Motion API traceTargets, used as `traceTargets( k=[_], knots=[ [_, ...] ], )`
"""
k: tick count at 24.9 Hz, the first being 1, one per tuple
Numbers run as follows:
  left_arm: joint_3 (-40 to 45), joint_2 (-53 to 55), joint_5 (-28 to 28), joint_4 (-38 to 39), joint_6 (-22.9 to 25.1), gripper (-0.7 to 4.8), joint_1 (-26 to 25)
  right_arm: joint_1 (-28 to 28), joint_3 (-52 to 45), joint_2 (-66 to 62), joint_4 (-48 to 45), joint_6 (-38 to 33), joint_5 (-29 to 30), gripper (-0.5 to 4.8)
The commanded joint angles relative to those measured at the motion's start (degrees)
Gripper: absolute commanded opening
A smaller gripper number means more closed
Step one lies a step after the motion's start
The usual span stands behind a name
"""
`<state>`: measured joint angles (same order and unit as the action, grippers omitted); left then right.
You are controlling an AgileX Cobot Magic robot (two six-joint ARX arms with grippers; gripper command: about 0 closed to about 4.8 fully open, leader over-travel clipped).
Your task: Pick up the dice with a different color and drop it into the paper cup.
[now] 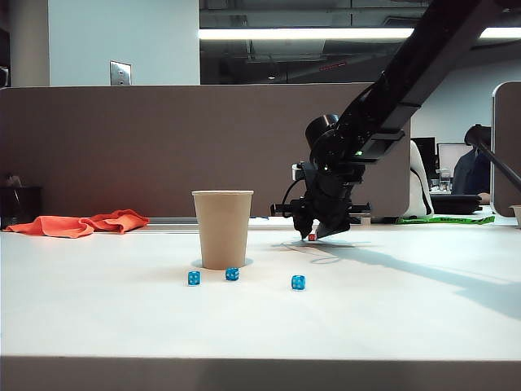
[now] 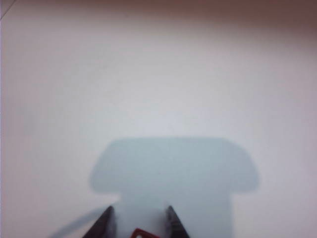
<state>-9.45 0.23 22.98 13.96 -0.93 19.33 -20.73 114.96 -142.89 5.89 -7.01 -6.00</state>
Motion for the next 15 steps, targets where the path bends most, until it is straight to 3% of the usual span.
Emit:
traceTargets(
  k=[1,15],
  knots=[
    [-0.07,0.07,0.22,-0.94,0.26,-0.06,0.02,-0.09,0.24,0.17,-0.87,0.0,0.68,1.35],
    [-0.07,0.07,0.22,-0.94,0.24,-0.06,0.02,-0.09,0.24,0.17,-1.46,0.0,0.57,0.52]
  ],
)
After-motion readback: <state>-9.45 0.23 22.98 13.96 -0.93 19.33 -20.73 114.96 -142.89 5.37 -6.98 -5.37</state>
